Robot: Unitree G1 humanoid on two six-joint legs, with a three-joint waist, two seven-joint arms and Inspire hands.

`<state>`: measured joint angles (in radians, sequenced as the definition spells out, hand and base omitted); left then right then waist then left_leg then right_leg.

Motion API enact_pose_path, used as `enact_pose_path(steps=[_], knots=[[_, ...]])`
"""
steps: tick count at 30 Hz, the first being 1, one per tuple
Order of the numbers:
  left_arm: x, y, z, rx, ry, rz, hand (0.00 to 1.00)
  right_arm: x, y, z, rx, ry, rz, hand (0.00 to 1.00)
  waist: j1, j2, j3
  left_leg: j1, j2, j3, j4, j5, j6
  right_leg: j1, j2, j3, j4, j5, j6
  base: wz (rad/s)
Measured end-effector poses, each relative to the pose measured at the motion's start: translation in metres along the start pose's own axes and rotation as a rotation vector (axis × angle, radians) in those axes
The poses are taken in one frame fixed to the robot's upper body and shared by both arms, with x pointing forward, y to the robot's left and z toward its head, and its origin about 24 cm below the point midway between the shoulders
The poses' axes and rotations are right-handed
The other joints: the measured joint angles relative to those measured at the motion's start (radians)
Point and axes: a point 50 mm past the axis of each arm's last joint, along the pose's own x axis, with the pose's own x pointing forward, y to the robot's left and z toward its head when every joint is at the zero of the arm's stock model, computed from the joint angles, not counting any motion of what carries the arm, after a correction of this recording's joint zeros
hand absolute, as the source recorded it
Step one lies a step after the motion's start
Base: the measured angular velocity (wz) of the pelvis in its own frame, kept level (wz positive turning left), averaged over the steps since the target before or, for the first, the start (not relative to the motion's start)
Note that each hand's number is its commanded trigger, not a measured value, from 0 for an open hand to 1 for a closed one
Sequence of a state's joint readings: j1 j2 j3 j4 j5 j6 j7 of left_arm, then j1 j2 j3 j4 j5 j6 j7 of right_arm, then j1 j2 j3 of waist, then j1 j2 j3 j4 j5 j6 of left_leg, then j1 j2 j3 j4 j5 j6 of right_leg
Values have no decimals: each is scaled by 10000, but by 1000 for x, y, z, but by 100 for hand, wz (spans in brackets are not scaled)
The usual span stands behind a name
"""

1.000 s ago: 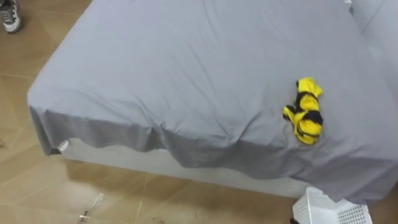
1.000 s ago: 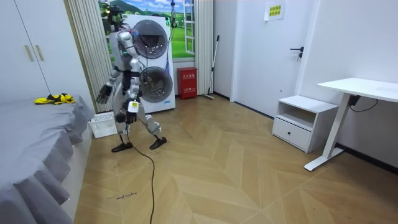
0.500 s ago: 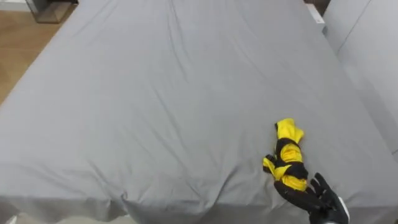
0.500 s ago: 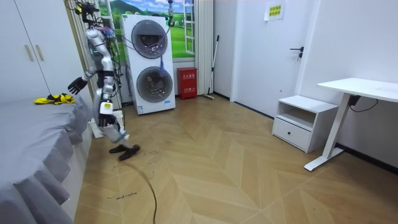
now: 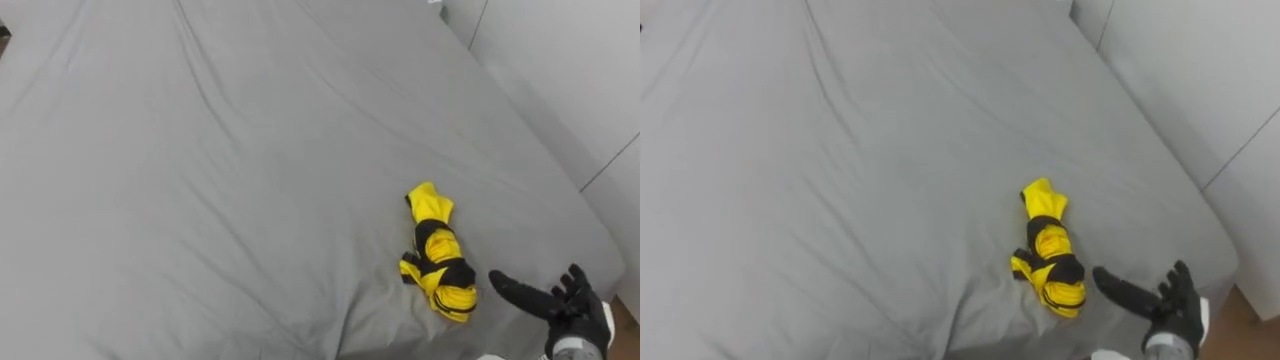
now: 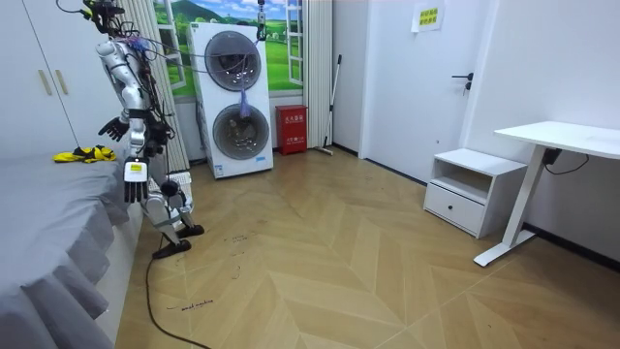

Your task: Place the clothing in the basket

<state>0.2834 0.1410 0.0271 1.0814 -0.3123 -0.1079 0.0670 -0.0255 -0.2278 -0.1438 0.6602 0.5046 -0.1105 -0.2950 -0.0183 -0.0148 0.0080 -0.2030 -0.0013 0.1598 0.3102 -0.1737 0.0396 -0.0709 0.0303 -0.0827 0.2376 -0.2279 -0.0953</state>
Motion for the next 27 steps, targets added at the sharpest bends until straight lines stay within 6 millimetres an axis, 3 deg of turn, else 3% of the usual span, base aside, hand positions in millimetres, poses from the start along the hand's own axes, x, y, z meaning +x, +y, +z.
enact_pose_path(steps=[7,14,18,20,27], knots=[[6,-7,15,169,-49,-344,0,20,24,29,141,-446,123,0,21,13,3,-650,-120,-192,-246,279,8,-695,-73,-182,19,-1,2,10],[7,-9,17,464,86,-723,0,21,34,26,-724,-191,681,0,370,13,0,-905,-149,-278,-358,307,4,-949,-111,-482,78,19,21,4],[9,-10,23,858,35,-849,0,22,58,37,-1615,-703,1649,0,568,22,14,-1023,-130,-256,-372,331,6,-1096,-128,-642,156,19,21,1],[10,-12,26,940,-28,-915,0,21,69,39,-1954,-807,2129,0,634,15,60,-1082,-132,-273,-372,337,10,-1138,-131,-688,145,20,22,5],[11,-17,33,1223,-196,-1002,0,23,74,36,-2205,-544,2402,0,826,2,109,-1540,-178,-319,-376,426,44,-1541,-183,-882,148,21,25,4]])
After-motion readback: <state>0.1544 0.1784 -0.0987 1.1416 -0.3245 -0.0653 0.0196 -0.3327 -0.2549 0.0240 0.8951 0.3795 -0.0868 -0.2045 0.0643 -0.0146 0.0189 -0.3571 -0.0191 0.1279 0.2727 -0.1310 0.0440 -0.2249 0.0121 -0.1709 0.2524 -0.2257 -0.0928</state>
